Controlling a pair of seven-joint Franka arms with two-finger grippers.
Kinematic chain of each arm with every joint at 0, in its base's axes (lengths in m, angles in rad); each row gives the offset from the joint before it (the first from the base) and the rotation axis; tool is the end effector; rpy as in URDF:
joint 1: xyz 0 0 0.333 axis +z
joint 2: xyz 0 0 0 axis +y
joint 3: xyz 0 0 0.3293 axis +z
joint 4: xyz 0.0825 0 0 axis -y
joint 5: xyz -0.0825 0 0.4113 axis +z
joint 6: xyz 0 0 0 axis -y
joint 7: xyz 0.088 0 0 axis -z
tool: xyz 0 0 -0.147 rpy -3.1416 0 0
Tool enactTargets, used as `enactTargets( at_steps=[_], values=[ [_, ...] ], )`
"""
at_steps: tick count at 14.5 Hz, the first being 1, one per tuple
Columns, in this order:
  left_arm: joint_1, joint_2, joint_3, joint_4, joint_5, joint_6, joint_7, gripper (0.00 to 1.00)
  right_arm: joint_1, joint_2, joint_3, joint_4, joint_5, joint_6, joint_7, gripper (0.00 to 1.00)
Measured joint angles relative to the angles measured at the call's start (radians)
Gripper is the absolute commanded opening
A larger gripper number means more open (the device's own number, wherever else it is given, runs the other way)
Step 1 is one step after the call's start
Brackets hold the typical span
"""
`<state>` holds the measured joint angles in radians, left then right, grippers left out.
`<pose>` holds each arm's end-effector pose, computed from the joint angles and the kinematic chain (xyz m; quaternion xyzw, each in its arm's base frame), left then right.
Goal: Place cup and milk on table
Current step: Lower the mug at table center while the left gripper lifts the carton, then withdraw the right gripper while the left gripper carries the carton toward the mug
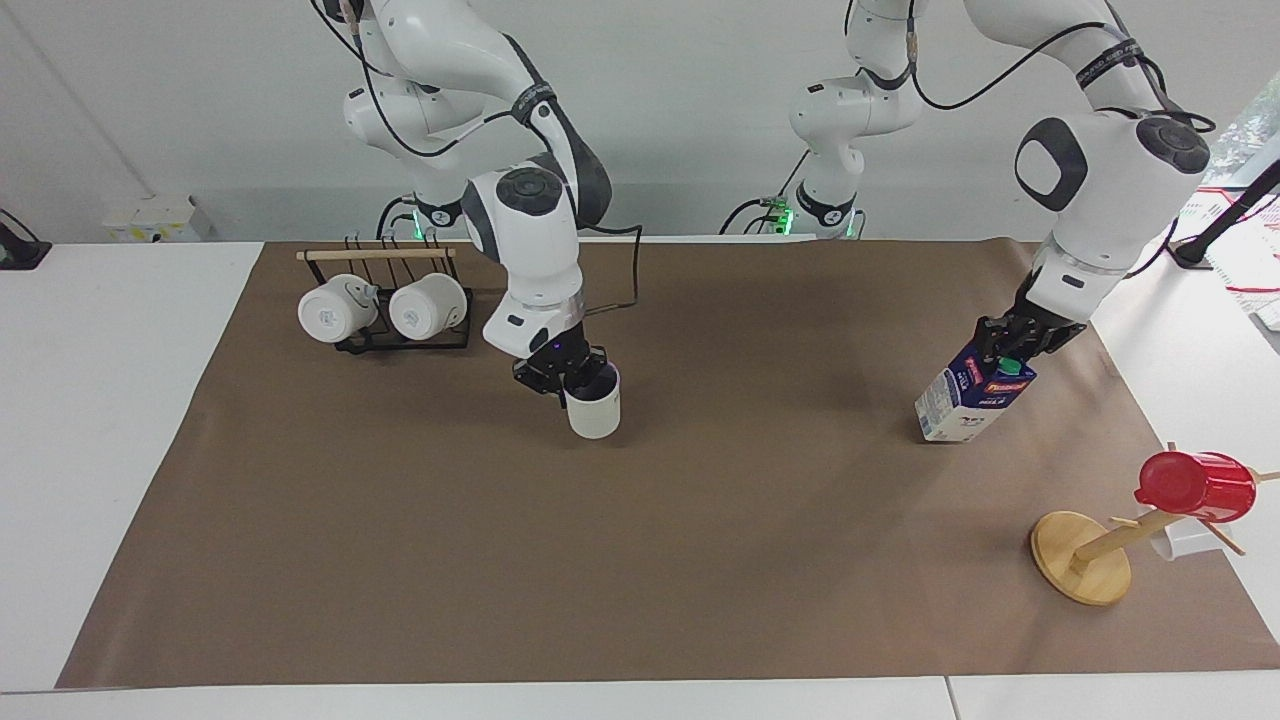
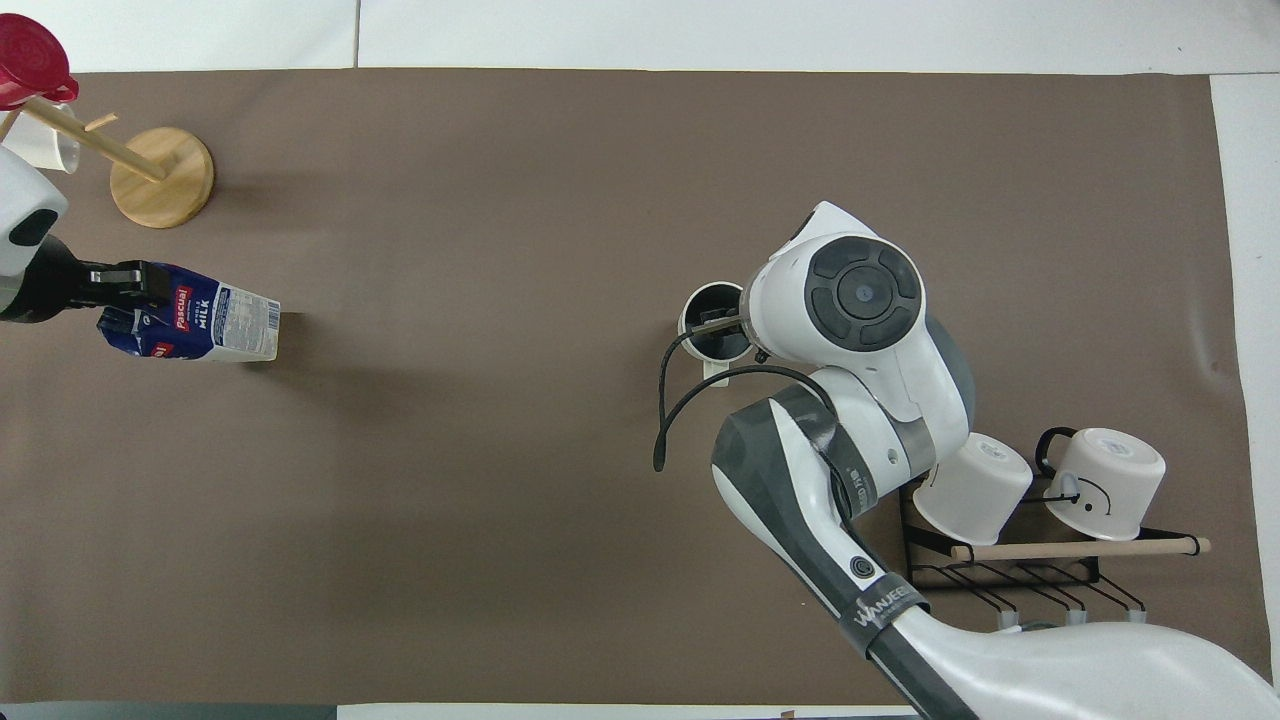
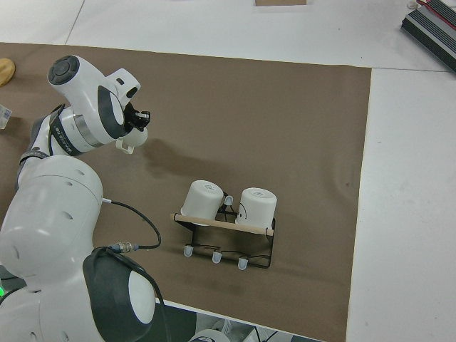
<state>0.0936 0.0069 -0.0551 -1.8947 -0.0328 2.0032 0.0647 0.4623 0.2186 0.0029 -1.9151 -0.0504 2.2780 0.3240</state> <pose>0.6027 0.0201 0.4689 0.9986 -0.0070 0.0515 0.0128 0.5840 0.2900 0.3541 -0.9936 -0.0852 -0.0742 0.0093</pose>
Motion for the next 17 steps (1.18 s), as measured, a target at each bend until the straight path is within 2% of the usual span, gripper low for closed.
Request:
enactTargets(
  at_steps=[4,7,8,9,10,11,12,15,17],
  values=[
    [-0.057,-0.002,-0.007,0.117,0.000,-0.101,-0.042,0.00,0.051,0.027,0.000,-0.012,-0.036,0.015,0.007,0.00],
    [-0.160,0.015,-0.010,0.165,0.014,-0.105,-0.179,0.00,0.053,0.039,-0.001,-0.024,-0.049,0.040,0.009,0.00],
    [-0.199,0.024,-0.011,0.181,0.017,-0.105,-0.227,0.00,0.053,0.040,-0.002,-0.034,-0.049,0.055,0.009,0.04],
    [-0.239,0.031,-0.012,0.194,0.019,-0.106,-0.281,0.00,0.053,0.040,-0.002,-0.042,-0.049,0.063,0.017,0.24],
    [-0.278,0.037,-0.013,0.201,0.021,-0.106,-0.341,0.00,0.053,0.040,-0.003,-0.049,-0.050,0.071,0.034,0.56],
    [-0.317,0.040,-0.014,0.205,0.022,-0.106,-0.395,0.00,0.053,0.040,-0.003,-0.052,-0.051,0.080,0.048,0.94],
    [-0.352,0.042,-0.014,0.207,0.024,-0.106,-0.430,0.00,0.052,0.040,-0.004,-0.051,-0.051,0.083,0.057,1.00],
    [-0.434,0.065,-0.014,0.208,0.034,-0.106,-0.510,0.00,0.034,0.036,-0.010,-0.033,-0.051,0.085,0.064,1.00],
    [-0.501,0.107,-0.015,0.224,0.070,-0.103,-0.597,0.00,-0.006,0.020,-0.013,0.017,-0.052,0.042,0.064,1.00]
  ],
)
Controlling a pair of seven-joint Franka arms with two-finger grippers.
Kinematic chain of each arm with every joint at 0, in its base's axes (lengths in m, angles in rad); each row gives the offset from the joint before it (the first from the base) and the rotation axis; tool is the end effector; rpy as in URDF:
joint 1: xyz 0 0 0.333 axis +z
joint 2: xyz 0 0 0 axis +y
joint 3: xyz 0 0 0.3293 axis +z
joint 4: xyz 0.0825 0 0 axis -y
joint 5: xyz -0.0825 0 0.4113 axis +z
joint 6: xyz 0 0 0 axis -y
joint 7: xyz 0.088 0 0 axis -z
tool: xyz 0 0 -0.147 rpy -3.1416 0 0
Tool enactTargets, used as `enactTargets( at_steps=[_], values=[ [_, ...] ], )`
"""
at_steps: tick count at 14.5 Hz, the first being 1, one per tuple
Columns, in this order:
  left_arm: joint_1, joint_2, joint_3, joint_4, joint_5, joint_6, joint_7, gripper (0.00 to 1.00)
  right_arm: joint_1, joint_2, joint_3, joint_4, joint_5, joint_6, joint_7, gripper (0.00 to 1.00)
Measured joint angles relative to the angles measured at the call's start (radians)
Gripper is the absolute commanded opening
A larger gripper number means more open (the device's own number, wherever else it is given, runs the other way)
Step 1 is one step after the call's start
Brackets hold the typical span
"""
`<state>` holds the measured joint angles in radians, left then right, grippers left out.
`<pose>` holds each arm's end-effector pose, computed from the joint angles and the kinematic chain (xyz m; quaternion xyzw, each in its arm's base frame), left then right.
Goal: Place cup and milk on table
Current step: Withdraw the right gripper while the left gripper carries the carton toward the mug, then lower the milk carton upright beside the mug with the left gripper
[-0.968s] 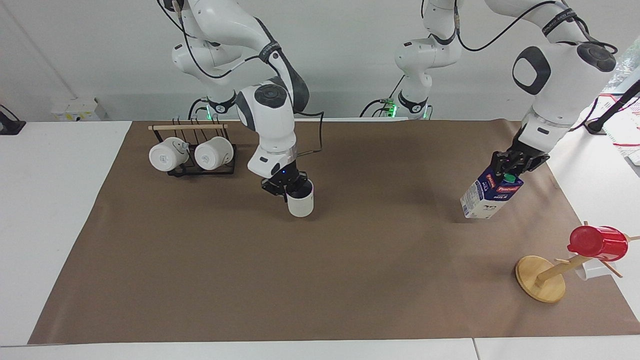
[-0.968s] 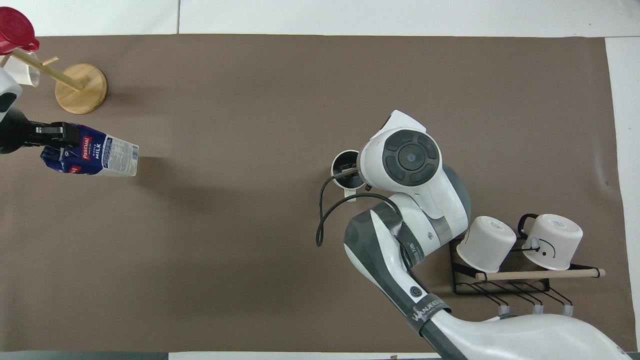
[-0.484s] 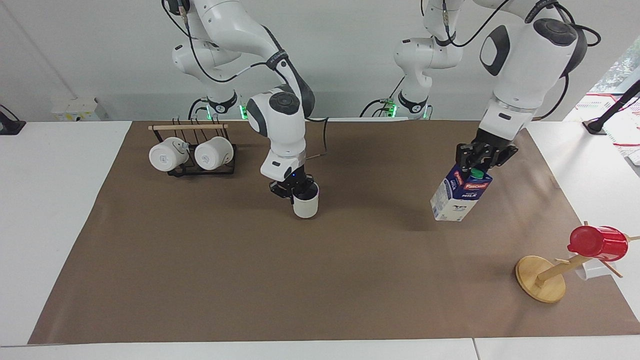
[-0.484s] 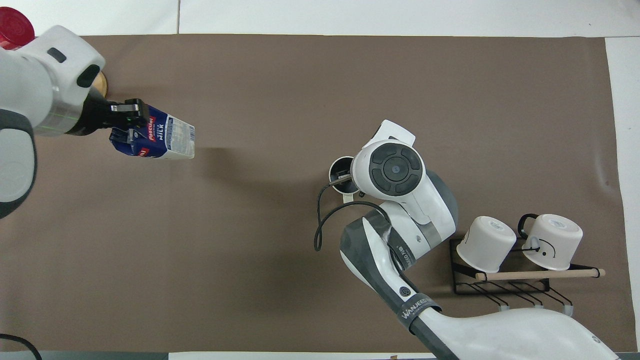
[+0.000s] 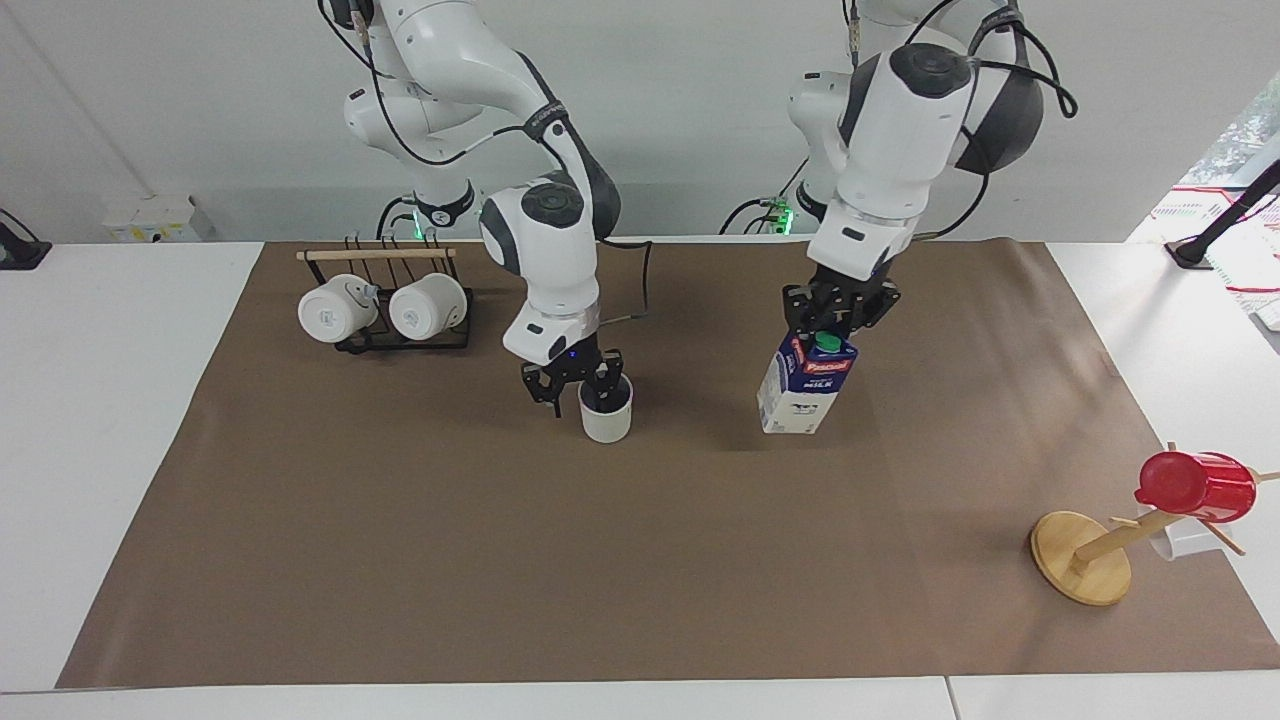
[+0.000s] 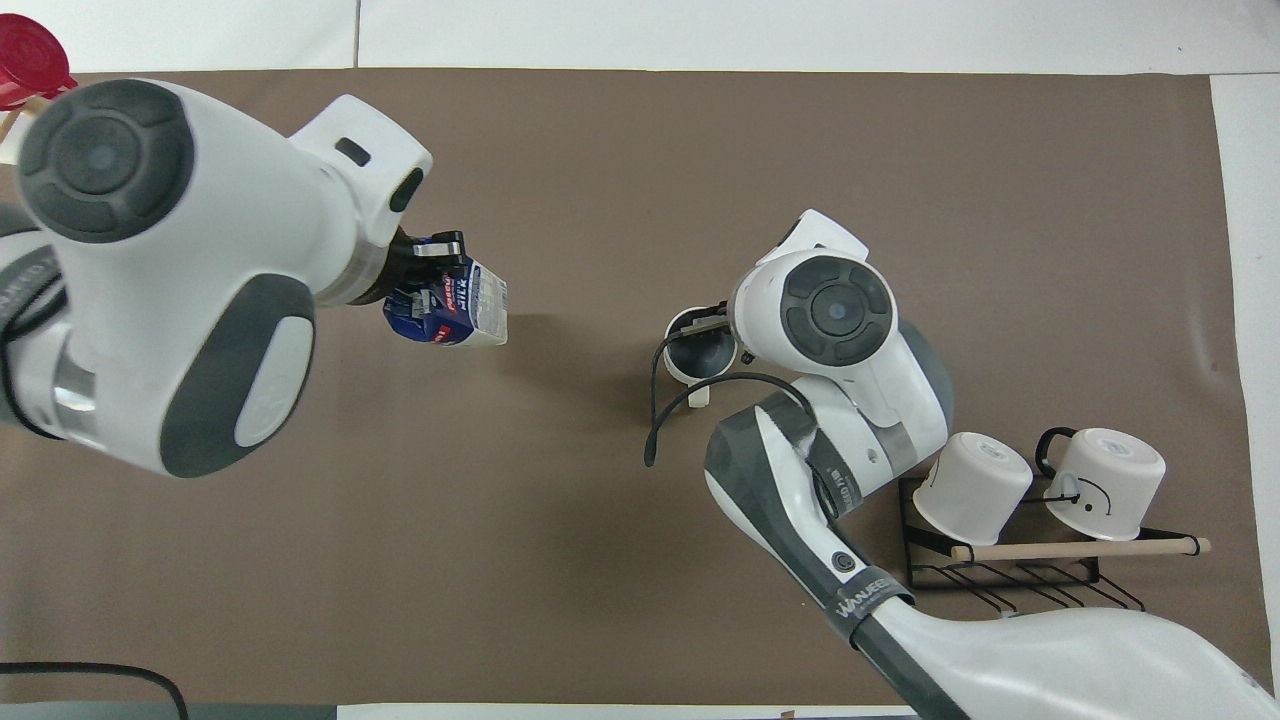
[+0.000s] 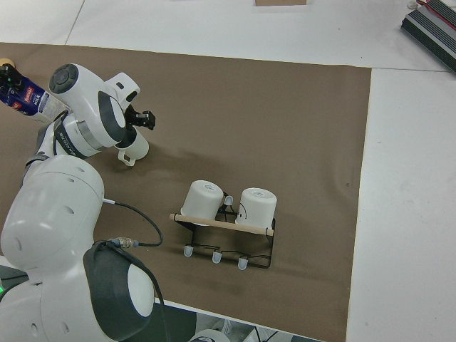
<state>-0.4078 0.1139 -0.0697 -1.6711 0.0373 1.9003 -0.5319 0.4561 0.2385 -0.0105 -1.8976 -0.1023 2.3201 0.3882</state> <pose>0.5739 -0.2904 0.5083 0.9980 0.0226 0.0573 0.0157 0.6003 0.2816 0.3546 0.9931 0.0600 0.1008 0.0010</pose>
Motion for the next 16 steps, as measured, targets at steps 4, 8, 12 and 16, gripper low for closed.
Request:
enactTargets(
  at_steps=[4,8,12,16],
  values=[
    [-0.112,0.095,0.000,0.046,0.060,0.034,-0.155,0.00,-0.108,-0.062,-0.003,0.185,-0.002,-0.256,-0.002,1.00],
    [-0.180,0.139,0.000,0.053,0.086,0.078,-0.241,0.00,-0.217,-0.108,-0.006,0.308,-0.002,-0.463,-0.043,1.00],
    [-0.225,0.147,0.000,0.054,0.121,0.086,-0.258,0.00,-0.346,-0.182,-0.008,0.319,0.000,-0.639,-0.145,1.00],
    [-0.251,0.148,0.000,0.047,0.125,0.086,-0.268,0.00,-0.418,-0.229,-0.008,0.319,0.038,-0.752,-0.166,1.00]
  ],
)
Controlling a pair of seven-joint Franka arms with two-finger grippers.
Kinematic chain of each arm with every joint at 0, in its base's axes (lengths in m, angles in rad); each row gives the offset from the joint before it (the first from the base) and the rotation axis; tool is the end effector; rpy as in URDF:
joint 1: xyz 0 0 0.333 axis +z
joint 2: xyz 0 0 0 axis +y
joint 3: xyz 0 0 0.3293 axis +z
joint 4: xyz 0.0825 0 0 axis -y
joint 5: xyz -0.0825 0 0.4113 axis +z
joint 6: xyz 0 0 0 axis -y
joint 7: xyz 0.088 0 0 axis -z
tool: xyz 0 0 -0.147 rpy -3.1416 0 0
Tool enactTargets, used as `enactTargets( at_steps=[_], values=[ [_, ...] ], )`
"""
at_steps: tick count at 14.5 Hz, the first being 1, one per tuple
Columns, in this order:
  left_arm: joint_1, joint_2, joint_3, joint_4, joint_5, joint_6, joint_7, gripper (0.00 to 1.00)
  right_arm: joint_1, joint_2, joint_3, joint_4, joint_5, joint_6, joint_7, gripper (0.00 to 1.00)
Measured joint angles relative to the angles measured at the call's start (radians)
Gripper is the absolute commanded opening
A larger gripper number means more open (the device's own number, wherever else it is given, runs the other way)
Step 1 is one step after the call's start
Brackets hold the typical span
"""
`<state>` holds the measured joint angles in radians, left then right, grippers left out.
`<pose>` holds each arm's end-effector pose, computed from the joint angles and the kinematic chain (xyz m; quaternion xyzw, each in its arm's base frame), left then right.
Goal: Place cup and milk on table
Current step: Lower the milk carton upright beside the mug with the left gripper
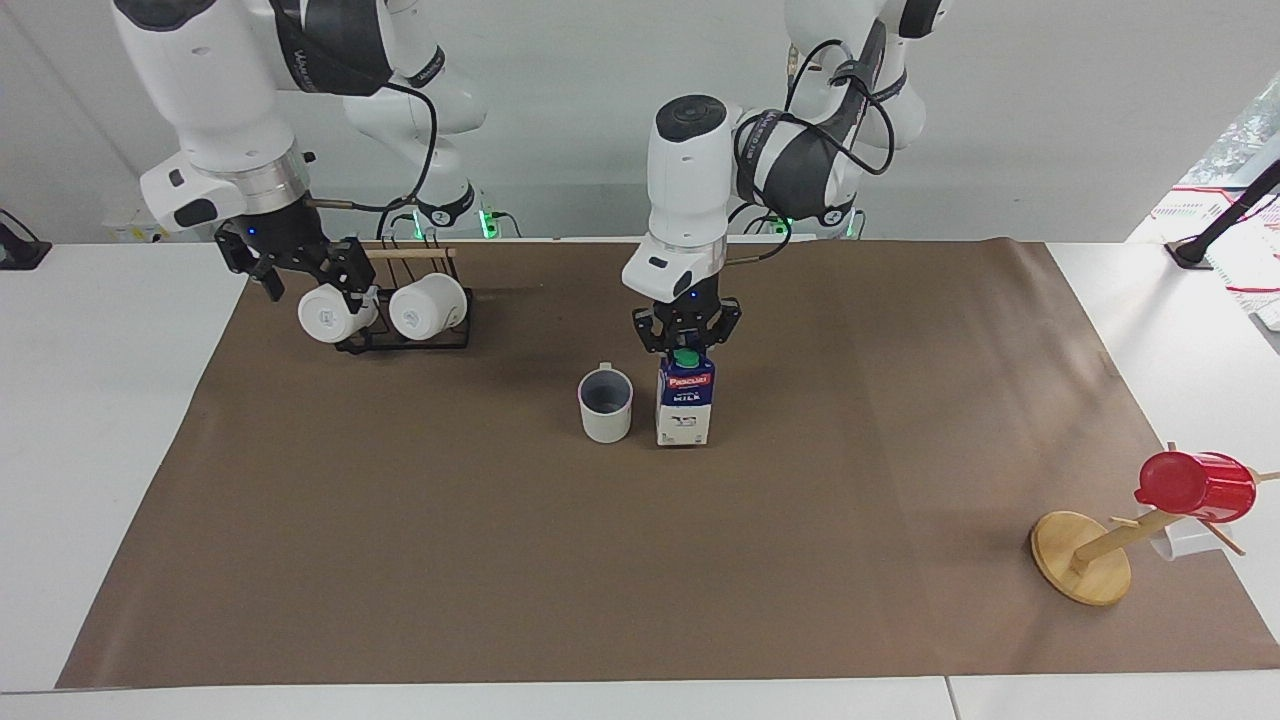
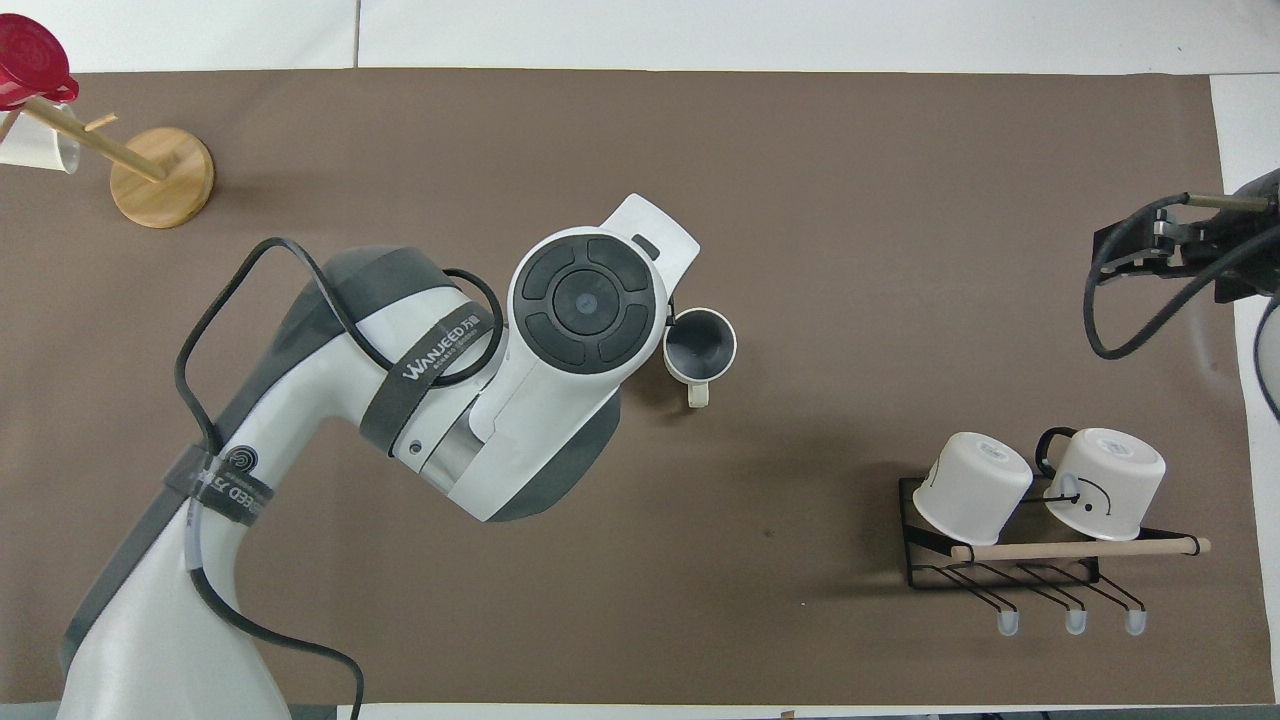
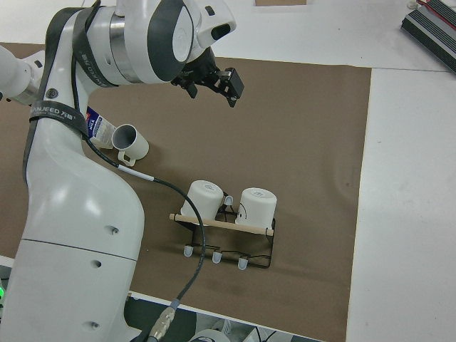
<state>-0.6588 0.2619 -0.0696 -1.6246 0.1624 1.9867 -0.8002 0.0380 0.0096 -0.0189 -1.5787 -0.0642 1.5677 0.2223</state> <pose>0.5236 -0.4407 0.4443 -0.9965 -0.0084 -0.0826 0.0134 0.5834 0.0017 0.5883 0.9943 -0.1011 -0.0063 0.0332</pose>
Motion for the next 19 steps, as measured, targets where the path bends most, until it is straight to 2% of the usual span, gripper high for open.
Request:
enactTargets(
  at_steps=[12,13,14,15,16,19],
  values=[
    [-0.004,-0.010,0.000,-0.059,0.002,0.053,-0.066,0.00,-0.057,-0.013,0.001,-0.001,0.048,-0.025,-0.059,1.00],
    [-0.004,-0.012,0.000,-0.062,0.002,0.053,-0.067,0.11,-0.057,-0.013,0.001,-0.001,0.047,-0.025,-0.072,1.00],
    [-0.004,-0.013,0.000,-0.064,0.002,0.053,-0.068,0.55,-0.057,-0.013,0.001,0.000,0.046,-0.026,-0.083,1.00],
    [-0.004,-0.013,0.000,-0.064,0.002,0.053,-0.069,0.94,-0.057,-0.013,0.001,0.003,0.045,-0.026,-0.093,1.00],
    [-0.004,-0.014,0.000,-0.065,0.002,0.053,-0.070,1.00,-0.057,-0.013,0.002,0.005,0.044,-0.026,-0.101,1.00],
    [-0.003,-0.020,0.005,-0.064,0.002,0.054,-0.072,1.00,-0.057,-0.013,0.009,0.007,0.038,-0.026,-0.128,1.00]
  ],
)
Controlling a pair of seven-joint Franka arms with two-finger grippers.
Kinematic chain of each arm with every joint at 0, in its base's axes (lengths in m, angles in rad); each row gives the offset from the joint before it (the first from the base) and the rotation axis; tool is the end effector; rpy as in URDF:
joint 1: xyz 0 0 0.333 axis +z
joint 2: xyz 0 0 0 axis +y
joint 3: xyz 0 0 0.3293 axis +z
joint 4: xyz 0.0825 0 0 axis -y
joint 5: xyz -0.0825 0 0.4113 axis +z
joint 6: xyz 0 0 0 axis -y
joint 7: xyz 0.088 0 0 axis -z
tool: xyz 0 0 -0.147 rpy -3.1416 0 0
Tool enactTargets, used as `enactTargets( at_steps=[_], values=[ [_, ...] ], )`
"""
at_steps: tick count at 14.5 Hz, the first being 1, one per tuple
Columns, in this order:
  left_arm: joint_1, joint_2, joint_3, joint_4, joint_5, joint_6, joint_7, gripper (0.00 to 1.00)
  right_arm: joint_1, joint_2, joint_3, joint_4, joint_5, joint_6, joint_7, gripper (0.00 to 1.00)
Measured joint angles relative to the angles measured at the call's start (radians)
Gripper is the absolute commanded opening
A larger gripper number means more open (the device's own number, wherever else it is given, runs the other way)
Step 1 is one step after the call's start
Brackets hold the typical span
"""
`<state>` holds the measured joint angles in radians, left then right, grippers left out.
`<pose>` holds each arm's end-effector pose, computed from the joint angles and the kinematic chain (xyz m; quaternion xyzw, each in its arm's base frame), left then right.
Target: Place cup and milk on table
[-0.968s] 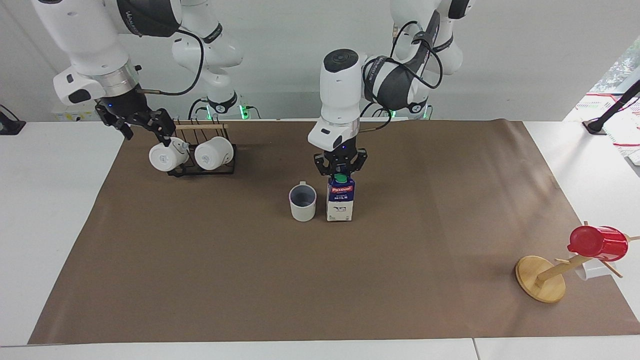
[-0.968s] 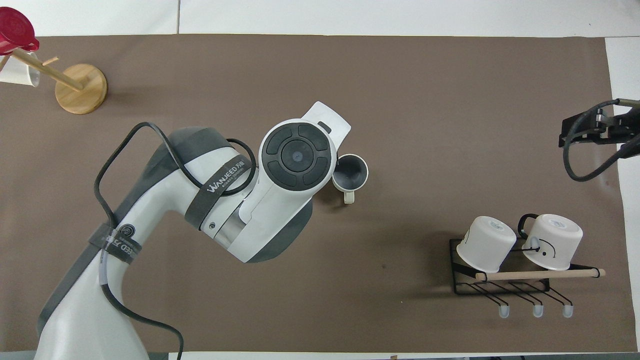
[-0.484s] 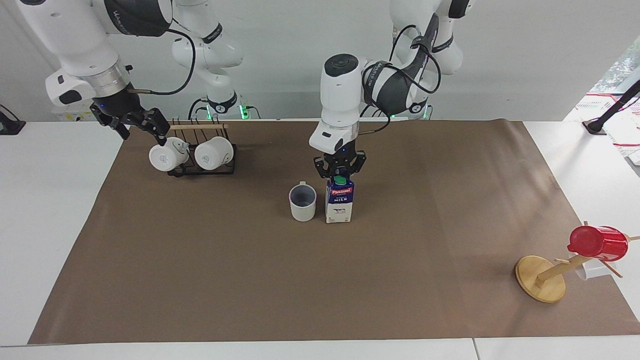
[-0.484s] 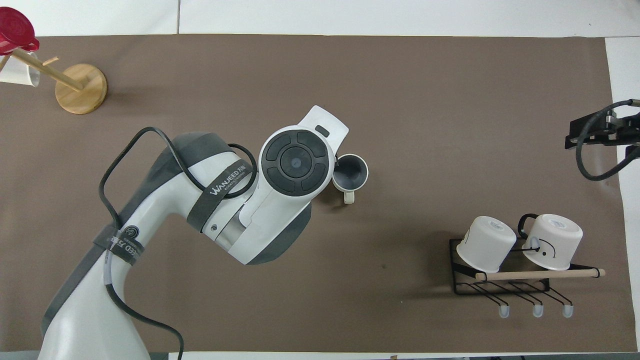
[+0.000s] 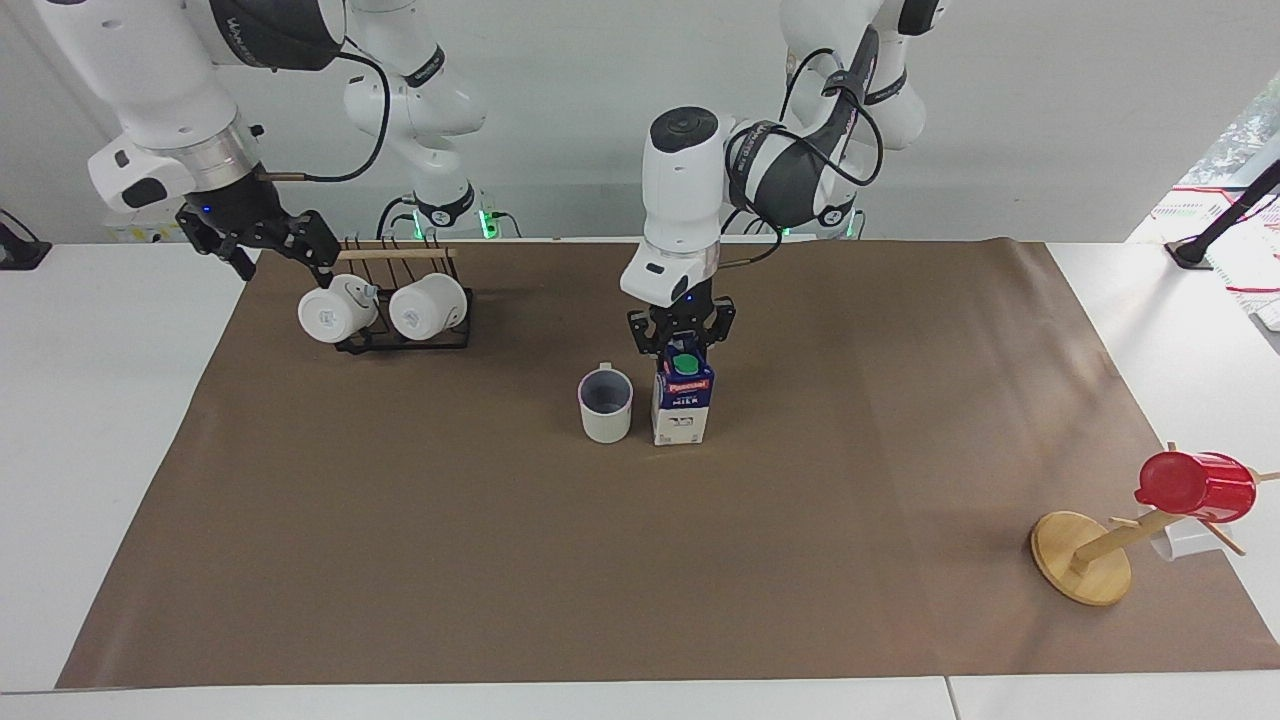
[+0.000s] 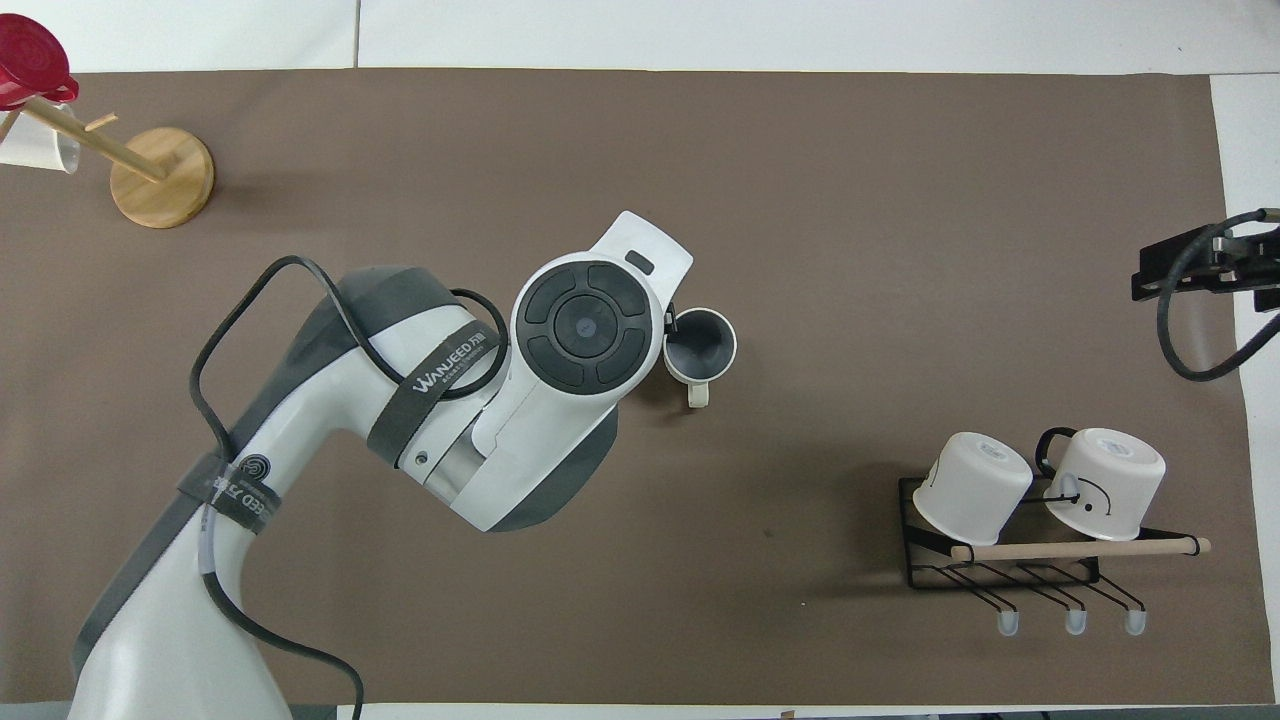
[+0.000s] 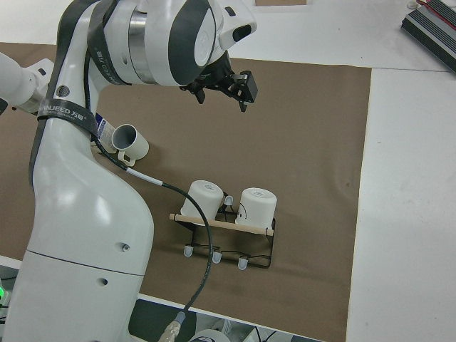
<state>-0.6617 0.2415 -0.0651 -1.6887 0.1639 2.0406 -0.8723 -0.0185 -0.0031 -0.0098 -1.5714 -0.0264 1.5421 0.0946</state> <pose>0.5176 -0.4366 0.4304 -0.9954 -0.0409 -0.0868 0.0071 0.5763 -0.0203 0.5969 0.9979 -0.0616 -0.0127 0.0136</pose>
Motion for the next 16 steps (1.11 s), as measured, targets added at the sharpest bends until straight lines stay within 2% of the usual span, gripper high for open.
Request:
enactTargets(
  at_steps=[3,7,11,16],
  values=[
    [0.014,-0.037,0.009,0.007,0.000,-0.001,0.000,1.00,0.000,0.000,0.002,0.001,0.000,0.000,-0.002,1.00],
    [0.121,-0.113,0.012,-0.024,-0.007,-0.046,0.060,1.00,0.001,0.000,0.004,0.001,0.000,0.000,-0.002,1.00],
    [0.298,-0.174,0.018,-0.081,-0.097,-0.090,0.315,1.00,0.001,0.000,0.005,0.001,0.000,0.000,-0.002,1.00],
    [0.524,-0.231,0.024,-0.080,-0.167,-0.177,0.628,1.00,0.002,0.000,0.005,0.001,0.000,0.000,-0.003,1.00]
  ],
)
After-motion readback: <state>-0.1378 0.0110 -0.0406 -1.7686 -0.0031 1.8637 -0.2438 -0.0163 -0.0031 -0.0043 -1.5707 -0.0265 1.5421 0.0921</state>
